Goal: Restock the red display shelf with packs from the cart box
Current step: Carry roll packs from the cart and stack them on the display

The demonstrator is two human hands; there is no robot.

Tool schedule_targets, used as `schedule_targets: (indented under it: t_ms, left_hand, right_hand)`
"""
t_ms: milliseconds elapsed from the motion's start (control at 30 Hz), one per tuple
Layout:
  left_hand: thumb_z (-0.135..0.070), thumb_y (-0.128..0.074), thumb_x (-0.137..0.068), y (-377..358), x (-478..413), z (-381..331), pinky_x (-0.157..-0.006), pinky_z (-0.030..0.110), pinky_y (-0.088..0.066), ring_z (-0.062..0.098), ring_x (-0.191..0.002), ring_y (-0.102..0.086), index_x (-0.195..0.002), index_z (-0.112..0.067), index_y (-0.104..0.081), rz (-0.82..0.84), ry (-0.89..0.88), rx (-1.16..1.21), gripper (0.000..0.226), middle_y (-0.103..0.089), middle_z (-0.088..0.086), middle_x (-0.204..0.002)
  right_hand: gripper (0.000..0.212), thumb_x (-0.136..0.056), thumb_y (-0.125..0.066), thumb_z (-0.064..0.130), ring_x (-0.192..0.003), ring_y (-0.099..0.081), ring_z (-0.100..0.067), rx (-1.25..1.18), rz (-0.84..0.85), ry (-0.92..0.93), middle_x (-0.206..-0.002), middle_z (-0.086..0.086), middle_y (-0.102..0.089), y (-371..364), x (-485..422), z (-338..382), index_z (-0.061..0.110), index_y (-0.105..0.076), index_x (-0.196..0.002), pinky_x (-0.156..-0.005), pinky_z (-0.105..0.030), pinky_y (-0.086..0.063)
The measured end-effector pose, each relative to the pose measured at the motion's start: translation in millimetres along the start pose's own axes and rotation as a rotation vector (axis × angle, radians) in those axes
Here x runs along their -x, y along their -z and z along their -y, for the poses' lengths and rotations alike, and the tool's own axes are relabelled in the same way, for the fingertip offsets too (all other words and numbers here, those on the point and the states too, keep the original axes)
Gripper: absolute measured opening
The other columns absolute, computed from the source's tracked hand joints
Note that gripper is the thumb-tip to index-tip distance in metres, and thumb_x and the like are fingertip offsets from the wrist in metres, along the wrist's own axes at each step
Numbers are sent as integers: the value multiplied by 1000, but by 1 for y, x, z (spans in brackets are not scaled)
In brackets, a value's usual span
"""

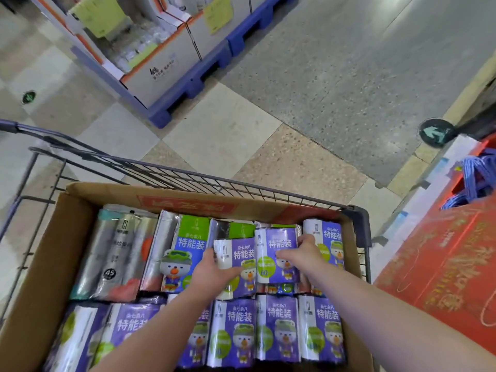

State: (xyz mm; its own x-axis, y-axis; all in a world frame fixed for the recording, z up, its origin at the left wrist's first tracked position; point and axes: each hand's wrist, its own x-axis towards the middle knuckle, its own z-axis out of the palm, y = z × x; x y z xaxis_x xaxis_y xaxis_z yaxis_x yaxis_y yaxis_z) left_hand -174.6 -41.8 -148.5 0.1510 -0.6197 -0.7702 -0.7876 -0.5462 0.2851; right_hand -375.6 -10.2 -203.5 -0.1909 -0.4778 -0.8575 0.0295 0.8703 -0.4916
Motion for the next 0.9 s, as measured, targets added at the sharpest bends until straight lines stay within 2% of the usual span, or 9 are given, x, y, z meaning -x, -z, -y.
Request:
schedule_targets:
  t_ms: [67, 133, 233, 367, 533, 633, 700, 800, 900]
  left_hand:
    - [-40, -80, -71, 2, 2, 5, -87, 37, -53, 26, -105, -62, -142, -12, -33, 10, -4, 7, 89, -60, 8, -124]
    - [-37, -78, -74, 4, 5, 8, -91, 37, -51, 26, -108, -61, -146, -12, -27, 13, -4, 17, 91, -58, 8, -128]
    - [-30, -75, -79, 4, 10, 11, -92, 37, -50, 24, -103, -61, -142, -14, -30, 10, -31, 20, 79, -59, 5, -121]
    - [-24, -71, -84, 7, 22, 9, -83, 31, -47, 20, -92, -57, -139, -12, -33, 14, -123, 46, 68, -56, -2, -109]
    - [-38, -71, -81, 15, 48, 18, -92, 39, -50, 29, -113, -57, -151, -10, -20, 59, -215, -10, 90, -53, 11, -136]
    - [-41, -72, -78, 19, 71, 25, -87, 33, -49, 27, -108, -59, -147, -12, -28, 92, -293, 4, 87, -57, 10, -130]
    - [-45, -73, -74, 22, 85, 28, -87, 32, -48, 26, -105, -58, -146, -10, -30, 116, -345, 10, 90, -57, 10, -129]
    - [-32, -70, -84, 24, 105, 31, -82, 31, -46, 22, -92, -54, -142, -6, -33, 161, -449, 81, 74, -54, 5, -110]
    - [-27, -66, -89, 22, 126, 35, -74, 31, -43, 17, -80, -51, -140, -8, -34, 223, -515, 136, 63, -50, -2, -94]
  right_hand:
    - [68, -69, -83, 21, -74, -67, -30, 73, -2, -25, -97, -11, -57, -6, 1, -5, 7, -34, -114, -74, -47, -57]
    - [77, -64, -85, 33, -90, -68, -31, 119, 23, -30, -105, -12, -63, -9, 2, -13, 4, -40, -119, -78, -40, -55]
    - [90, -65, -87, 32, -115, -57, -30, 76, 27, -12, -132, -13, -53, -12, 13, -19, 3, -38, -134, -89, -36, -50]
    - [101, -68, -84, 33, -131, -43, -29, 38, -8, 24, -147, -11, -39, -15, 41, -30, 8, -25, -146, -104, -35, -40]
    - [75, -65, -84, 24, -106, -61, -27, -103, -173, 49, -118, -10, -61, -6, 94, -50, 8, -46, -128, -92, -36, -50]
    - [54, -66, -84, 18, -93, -65, -27, -209, -273, 92, -102, -9, -66, 1, 130, -65, 10, -52, -110, -85, -37, -54]
    - [41, -71, -81, 12, -80, -66, -23, -288, -319, 147, -92, -7, -65, 3, 155, -71, 13, -51, -98, -67, -26, -57]
    - [28, -77, -74, 0, -62, -62, -16, -423, -381, 217, -78, -5, -65, 3, 187, -81, 11, -53, -93, -40, -16, -47]
    - [35, -74, -79, 8, -66, -66, -20, -506, -444, 270, -85, -9, -68, -1, 217, -96, 8, -57, -100, -44, -18, -49]
